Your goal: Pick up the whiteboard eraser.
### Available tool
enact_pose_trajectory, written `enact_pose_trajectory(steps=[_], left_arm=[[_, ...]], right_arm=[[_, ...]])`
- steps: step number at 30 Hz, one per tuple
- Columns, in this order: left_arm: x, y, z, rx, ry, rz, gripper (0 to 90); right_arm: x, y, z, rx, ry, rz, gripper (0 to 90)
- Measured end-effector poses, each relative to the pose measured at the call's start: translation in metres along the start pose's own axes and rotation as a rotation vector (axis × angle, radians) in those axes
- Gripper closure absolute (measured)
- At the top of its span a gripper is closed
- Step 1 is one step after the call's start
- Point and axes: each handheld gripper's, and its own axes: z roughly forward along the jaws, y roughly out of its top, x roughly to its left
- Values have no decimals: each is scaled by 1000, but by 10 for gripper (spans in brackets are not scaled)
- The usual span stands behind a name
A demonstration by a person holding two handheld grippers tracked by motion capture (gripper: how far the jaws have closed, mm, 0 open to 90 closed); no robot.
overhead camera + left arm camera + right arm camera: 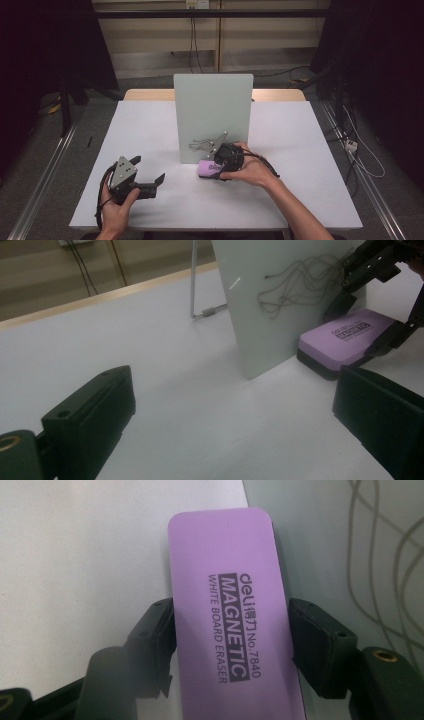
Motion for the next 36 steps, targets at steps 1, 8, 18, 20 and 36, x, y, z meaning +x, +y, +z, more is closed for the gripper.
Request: enact_pose_trajectory(steps=[1,8,18,20,36], left_arm=[[0,0,0,0,0,1,34],[0,0,0,-1,-2,-4,34],[0,0,0,-2,1,-4,34],[0,0,-1,-2,1,-4,34],[1,-1,-2,-1,5,-1,34]], right_arm=[[0,0,0,2,3,4,379],[2,1,0,10,-4,-1,402],[6,1,-8,-27,-13,-15,411],[7,1,-10,-32,-17,-7,411],[20,1,-29,-112,-48,-10,413]])
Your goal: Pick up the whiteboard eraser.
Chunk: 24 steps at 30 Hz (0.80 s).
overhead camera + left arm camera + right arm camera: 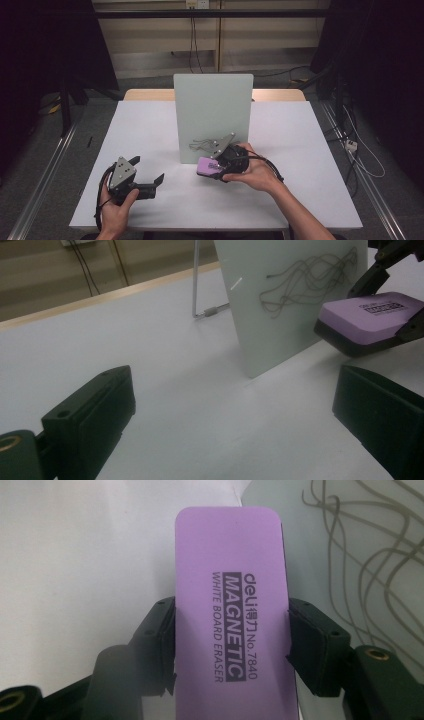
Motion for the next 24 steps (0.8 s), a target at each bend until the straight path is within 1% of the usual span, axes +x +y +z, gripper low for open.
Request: enact_pose_trajectory(steps=[2,3,7,8,9,11,14,15,17,21,24], left_arm=[[0,0,0,0,1,-3,34],[0,0,-1,1,4,-6,34],[0,0,-2,-2,5,-2,34],[0,0,-1,-1,7,-3,34],[0,-1,-1,0,9,-12,34],[0,-1,-1,-1,9,-19,35],[2,-2,-3,3,7,-10,34],[2,-2,-3,3,6,-20,34],[2,-4,-2,7,2,-33,34],[2,-3,-1,5,6,-37,34],[2,-3,-1,5,8,-33,35]], right_arm=[[3,0,-3,-8,-16,5,414],[3,0,-4,-25,-17,11,414],[2,-5,-11,-45,-25,59,414],[2,-6,-12,-51,-30,64,414],[3,-7,-14,-50,-24,67,415],[4,-7,-15,-48,-28,64,415],[5,-11,-18,-45,-37,71,414],[6,-13,-19,-40,-43,71,415],[6,-17,-22,-42,-46,88,415],[2,-26,-29,-78,-68,122,415],[2,-31,-34,-102,-86,132,415]])
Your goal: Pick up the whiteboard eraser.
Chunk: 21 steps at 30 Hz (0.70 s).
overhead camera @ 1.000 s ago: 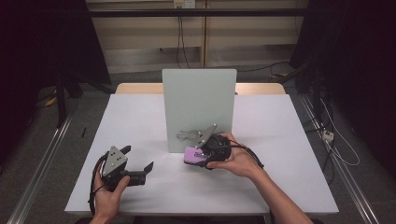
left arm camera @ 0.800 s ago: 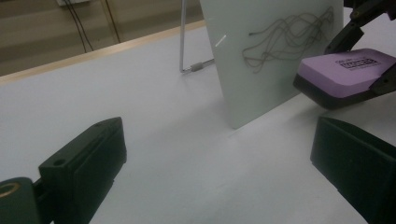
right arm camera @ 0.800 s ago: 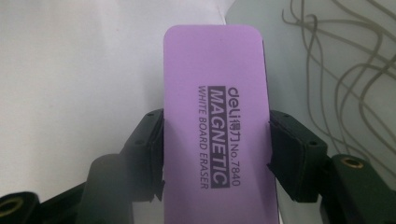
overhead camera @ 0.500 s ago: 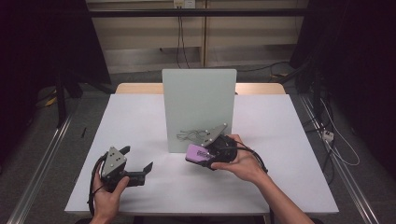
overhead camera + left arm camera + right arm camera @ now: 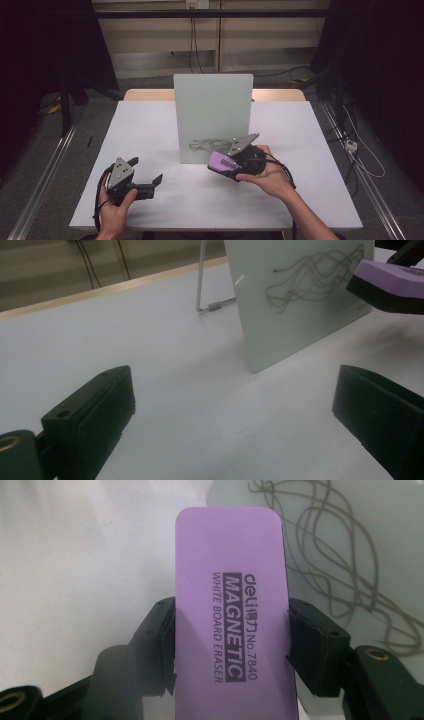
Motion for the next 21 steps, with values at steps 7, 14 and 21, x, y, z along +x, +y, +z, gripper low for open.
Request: enact_pose_trajectory(steps=[7,14,21], left_arm=[[0,1,0,-3,2,6,34],[0,1,-1,-6,1,1,35],[0,2,0,-1,0,14,35]], right_arm=[[0,-12,-9,-60,-38,39,415],[1,-16,-15,-92,-90,27,415],[5,-19,-21,-99,-127,9,416]])
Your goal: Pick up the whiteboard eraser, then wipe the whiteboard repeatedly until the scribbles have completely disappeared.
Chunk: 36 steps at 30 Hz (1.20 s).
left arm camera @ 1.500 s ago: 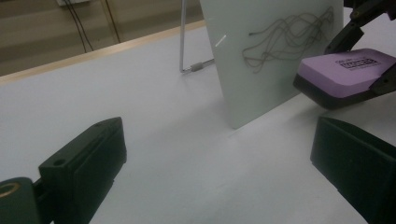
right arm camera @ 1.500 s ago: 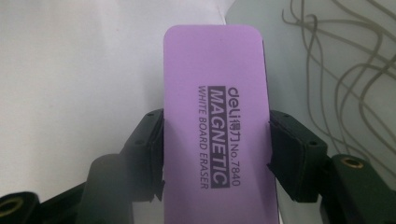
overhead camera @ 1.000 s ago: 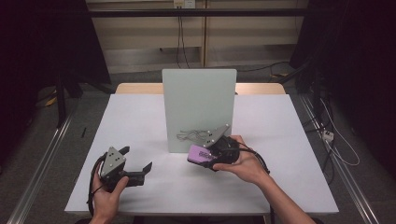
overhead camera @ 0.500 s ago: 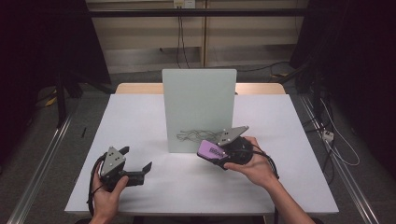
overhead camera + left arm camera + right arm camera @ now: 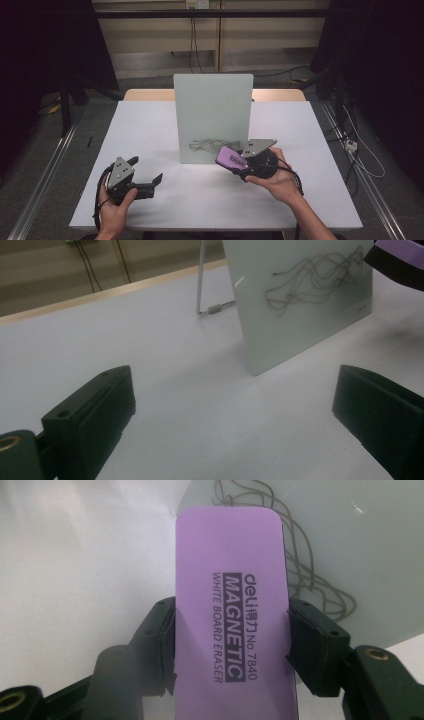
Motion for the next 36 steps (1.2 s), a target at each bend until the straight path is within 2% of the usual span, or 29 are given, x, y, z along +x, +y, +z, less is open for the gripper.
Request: enact_pose_trajectory(steps=[8,11,15,17,20,24,28,31,36], left_arm=[[2,-1,4,7,-6,2,35],[3,-2,3,11,-5,-9,35],[3,-2,1,5,0,-11,35],[3,-1,0,5,6,-8,34],[1,-1,0,7,6,-10,34],[-1,0,-1,5,4,11,35],[-1,0,2,6,1,7,35],[0,0,5,12,-8,9,35],[-2,1,5,12,-15,23,35]], right_arm=[[-2,-3,-1,0,1,2,415],[-1,-3,-1,-4,-10,-9,415],[1,-1,-2,-21,-54,-45,415],[4,0,-1,-17,-89,-79,415],[6,0,-1,-19,-118,-105,416],[10,1,0,-16,-164,-141,416],[18,3,4,14,-237,-220,416],[25,6,11,34,-301,-299,416],[27,8,17,47,-313,-342,416]])
